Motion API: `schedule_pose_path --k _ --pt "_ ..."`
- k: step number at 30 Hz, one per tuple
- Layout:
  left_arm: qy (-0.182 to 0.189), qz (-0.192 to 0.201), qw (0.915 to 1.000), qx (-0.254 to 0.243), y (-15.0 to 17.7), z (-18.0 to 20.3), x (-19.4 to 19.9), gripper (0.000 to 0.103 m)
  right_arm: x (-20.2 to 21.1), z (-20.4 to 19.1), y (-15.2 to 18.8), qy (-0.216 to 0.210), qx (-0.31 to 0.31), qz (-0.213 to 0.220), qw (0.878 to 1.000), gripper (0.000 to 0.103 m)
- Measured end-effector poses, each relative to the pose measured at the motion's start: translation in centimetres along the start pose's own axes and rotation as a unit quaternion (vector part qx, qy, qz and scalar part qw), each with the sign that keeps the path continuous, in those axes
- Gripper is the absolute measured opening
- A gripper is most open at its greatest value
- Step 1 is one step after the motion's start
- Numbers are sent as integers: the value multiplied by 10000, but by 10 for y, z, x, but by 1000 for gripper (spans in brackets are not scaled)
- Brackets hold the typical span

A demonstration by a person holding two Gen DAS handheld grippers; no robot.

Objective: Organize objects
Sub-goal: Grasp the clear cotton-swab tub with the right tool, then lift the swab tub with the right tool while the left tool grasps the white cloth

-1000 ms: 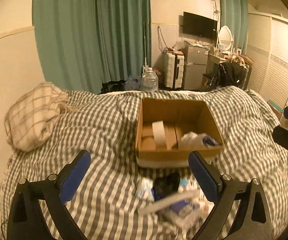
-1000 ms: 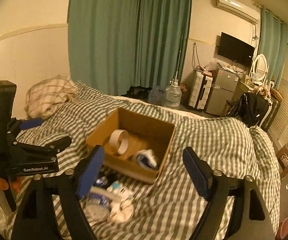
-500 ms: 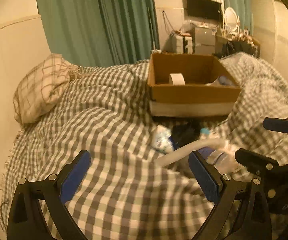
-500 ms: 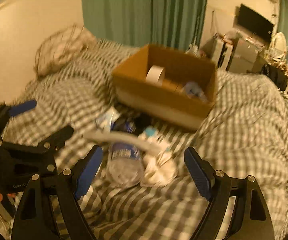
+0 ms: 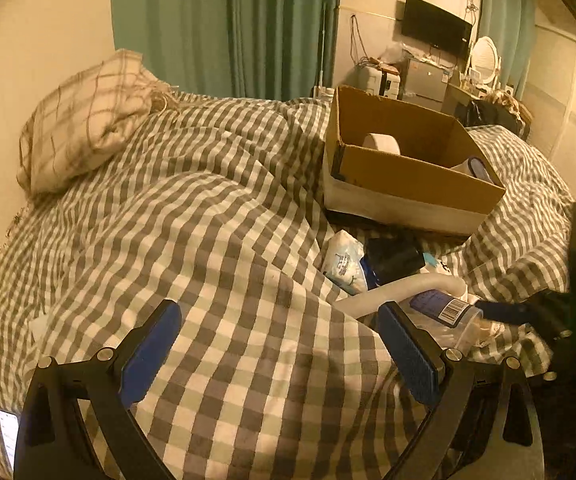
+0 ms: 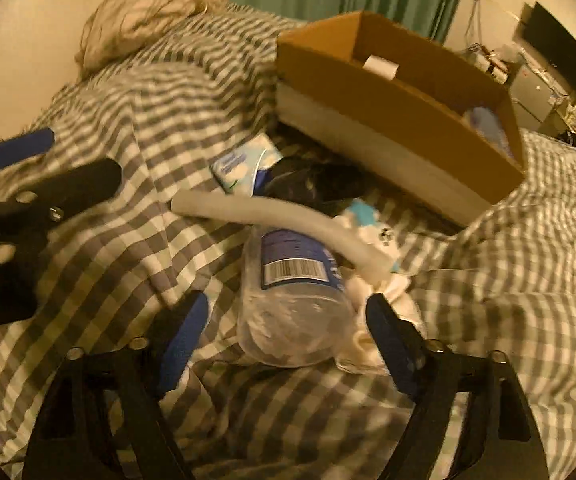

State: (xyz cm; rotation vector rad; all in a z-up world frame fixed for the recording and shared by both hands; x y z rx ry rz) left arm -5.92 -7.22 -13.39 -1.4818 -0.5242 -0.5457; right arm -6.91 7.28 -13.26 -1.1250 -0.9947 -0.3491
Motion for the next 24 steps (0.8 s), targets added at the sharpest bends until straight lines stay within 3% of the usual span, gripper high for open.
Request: schedule_pose_path --k 2,3,5,14,19,24 --pt "23 -38 10000 34 1 -1 -2 101 -12 1 2 -19 -19 -196 9998 70" --pt "22 -47 10000 47 1 -2 -2 101 -19 2 4 -37 -64 -303 9995 61" --pt "20 -59 10000 66 2 -2 -2 101 -23 7 7 -96 -181 -400 9990 61" --pt "-116 -65 9995 -302 -1 13 2 101 50 27 7 -74 -454 426 9980 61" --pt "126 -147 9988 -458 -4 35 -1 101 86 55 -2 156 -690 839 9940 61" --pt "300 -190 9971 -678 -5 61 -7 101 89 72 -3 399 -772 950 9917 61"
Point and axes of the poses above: each gripper's, at about its wrist camera, not at the fingertips, and x roughly against the way its jaws point, z to its right, y to its underside, the point moved 2 cm from there along -x, roughly the way its jaws point, and after that the axes turned 8 degrees about z, right-handed, at the moved point
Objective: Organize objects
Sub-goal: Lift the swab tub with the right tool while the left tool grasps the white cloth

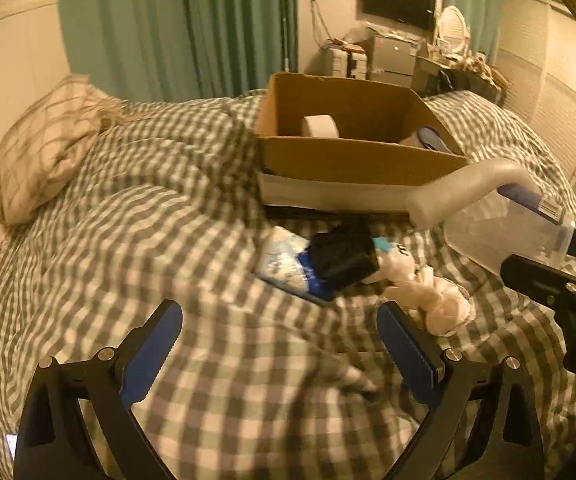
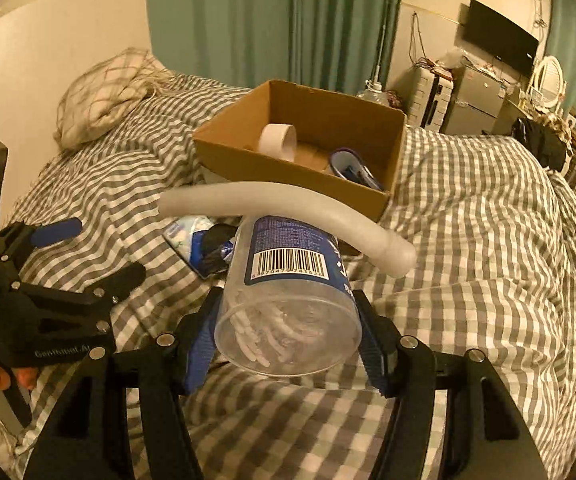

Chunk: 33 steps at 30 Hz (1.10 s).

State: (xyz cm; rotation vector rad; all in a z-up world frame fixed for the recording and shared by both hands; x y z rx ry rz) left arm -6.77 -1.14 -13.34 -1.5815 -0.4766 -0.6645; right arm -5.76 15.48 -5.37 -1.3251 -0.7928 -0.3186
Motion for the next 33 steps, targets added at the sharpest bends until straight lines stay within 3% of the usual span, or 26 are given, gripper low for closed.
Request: schedule_pose_path --k 3,7,10,16,20,26,33 --pt "52 -25 9999 -131 -1 10 -3 101 -4 4 3 -11 -15 -43 10000 61" --pt "19 -82 9999 -136 0 10 -7 101 -13 5 10 -376 -172 -261 9988 61" --pt "86 -66 9999 -24 -2 6 -7 101 -16 3 13 -299 -94 -324 9990 61" --pt "519 191 9985 23 -23 8 -7 96 -13 2 14 -216 -13 -303 9993 61" --pt "933 96 9955 -120 -31 17 -18 79 -14 4 15 -159 -33 -327 9993 61" --pt "1225 52 9922 -226 -25 21 -13 79 -19 4 17 -151 -1 -403 9991 61" --pt "886 -139 9957 -214 -17 14 -20 79 -16 2 14 -175 64 -329 9993 61"
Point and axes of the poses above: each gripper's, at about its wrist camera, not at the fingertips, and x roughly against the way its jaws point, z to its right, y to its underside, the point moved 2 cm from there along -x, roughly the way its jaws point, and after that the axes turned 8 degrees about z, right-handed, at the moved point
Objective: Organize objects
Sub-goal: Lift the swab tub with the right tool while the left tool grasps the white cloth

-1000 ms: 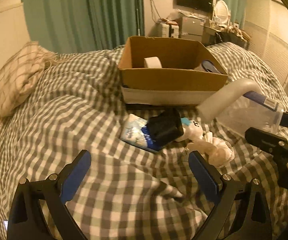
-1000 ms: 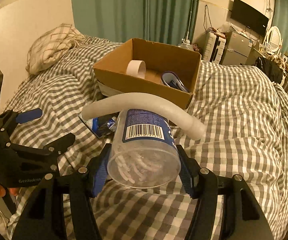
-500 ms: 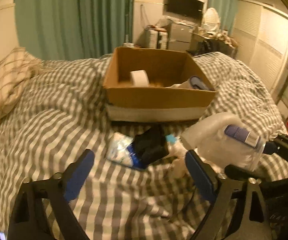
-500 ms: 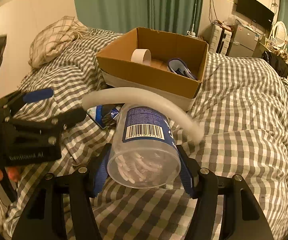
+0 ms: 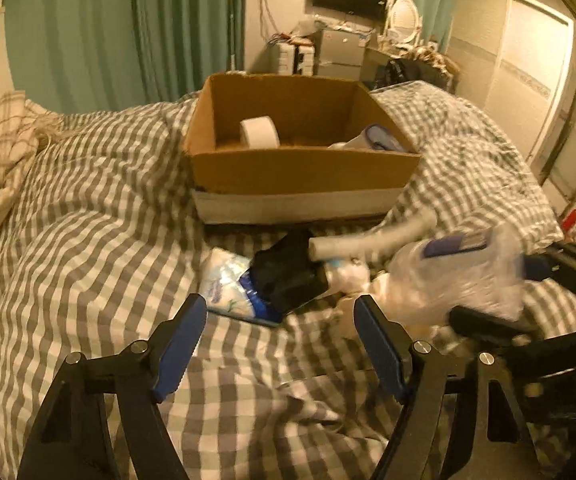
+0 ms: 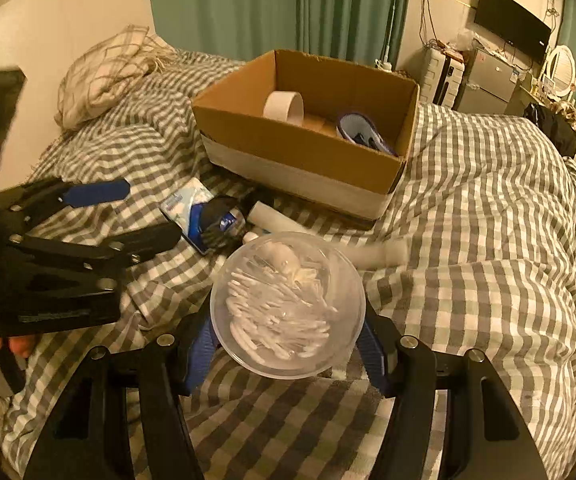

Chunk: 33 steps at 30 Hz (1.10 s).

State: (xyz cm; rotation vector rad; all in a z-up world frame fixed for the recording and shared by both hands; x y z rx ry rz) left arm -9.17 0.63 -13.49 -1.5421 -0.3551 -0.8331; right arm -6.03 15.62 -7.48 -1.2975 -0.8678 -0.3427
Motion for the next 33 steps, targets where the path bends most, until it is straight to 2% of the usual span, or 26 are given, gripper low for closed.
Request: schedule_pose_path --k 4,8,15,21,22,23,24,26,29,33 --pt "-84 -53 10000 4 2 -1 -2 79 12 2 -7 1 -35 216 9998 61" --pt "-137 -163 9998 0 3 7 -7 79 24 12 -17 221 -81 424 9988 61" --pt "184 -501 9986 35 6 50 -34 79 31 40 -29 607 -273 621 9958 61" --pt "449 -931 9946 -98 15 78 -64 78 22 53 -22 645 -399 548 9956 61" --pt "454 -994 9940 -90 16 79 -69 76 20 56 -21 639 -421 528 9957 61" --pt "500 -1098 9927 -65 19 80 -77 67 18 58 -19 633 -446 513 9957 61" --pt "553 -1162 9917 -35 21 81 -80 52 17 59 -19 624 -464 501 9957 61" --pt "690 -1369 9882 55 27 81 -88 31 15 60 -17 605 -487 482 9958 61" --pt "670 -1282 9895 62 26 79 -80 18 15 60 -14 598 -476 466 9960 61" --pt "542 -859 9947 129 16 69 -48 16 29 52 -16 695 -397 574 9951 61"
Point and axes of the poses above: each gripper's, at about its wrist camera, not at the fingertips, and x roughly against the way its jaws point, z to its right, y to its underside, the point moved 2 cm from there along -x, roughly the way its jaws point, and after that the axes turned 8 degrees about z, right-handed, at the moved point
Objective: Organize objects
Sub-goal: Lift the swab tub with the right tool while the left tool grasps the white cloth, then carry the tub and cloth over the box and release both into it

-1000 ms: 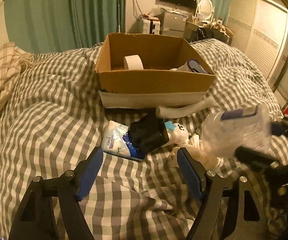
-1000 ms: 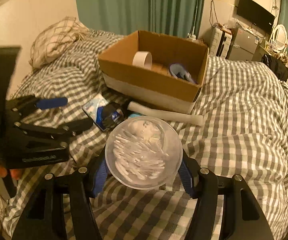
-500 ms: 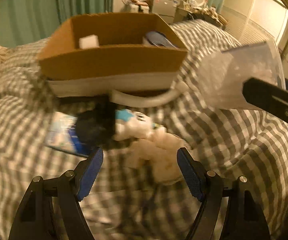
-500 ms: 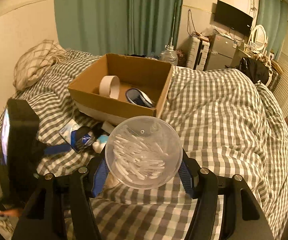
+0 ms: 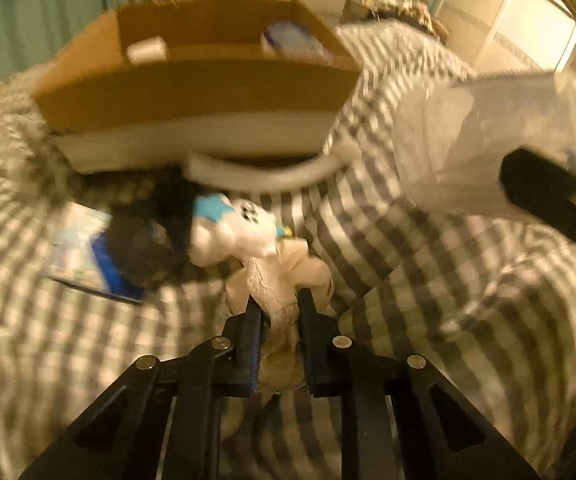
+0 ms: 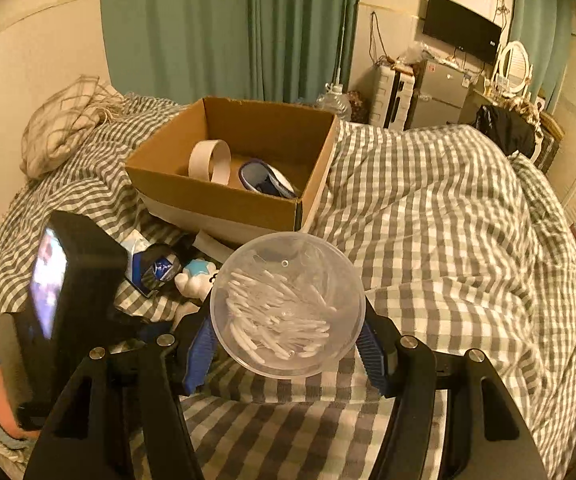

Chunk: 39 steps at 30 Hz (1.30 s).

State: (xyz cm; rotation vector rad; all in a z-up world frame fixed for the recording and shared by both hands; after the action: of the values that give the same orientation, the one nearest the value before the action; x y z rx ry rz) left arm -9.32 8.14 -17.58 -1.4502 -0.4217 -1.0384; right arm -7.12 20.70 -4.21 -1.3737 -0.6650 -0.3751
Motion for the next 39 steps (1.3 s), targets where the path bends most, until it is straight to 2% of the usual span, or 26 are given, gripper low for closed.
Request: schedule_pose_path --k 5,9,13,18,25,30,34,39 --pt "-31 571 9979 296 -10 -16 58 16 29 -12 -9 73 100 262 9996 61" --pt "-230 1089 9937 137 -28 -20 104 16 51 -21 -22 73 210 492 9985 61" --pt "-278 1433 9893 73 -57 -23 128 16 68 -26 -42 45 363 766 9964 61" --pt "-525 1804 9822 -26 -103 -36 145 16 72 -26 -86 16 568 1105 9922 61" --pt "-849 2175 9724 -35 -177 -58 140 16 49 -21 -158 -34 648 1456 9872 61" --pt "-1043 2303 9674 -157 -213 -69 118 16 2 -13 -199 -133 499 1422 9885 61" --pt "-1075 2193 9696 -128 -221 -82 85 16 -43 -9 -210 -186 364 1258 9912 61" --pt "-1070 1811 9776 -81 -210 -94 32 16 -102 -5 -194 -226 238 911 9953 61"
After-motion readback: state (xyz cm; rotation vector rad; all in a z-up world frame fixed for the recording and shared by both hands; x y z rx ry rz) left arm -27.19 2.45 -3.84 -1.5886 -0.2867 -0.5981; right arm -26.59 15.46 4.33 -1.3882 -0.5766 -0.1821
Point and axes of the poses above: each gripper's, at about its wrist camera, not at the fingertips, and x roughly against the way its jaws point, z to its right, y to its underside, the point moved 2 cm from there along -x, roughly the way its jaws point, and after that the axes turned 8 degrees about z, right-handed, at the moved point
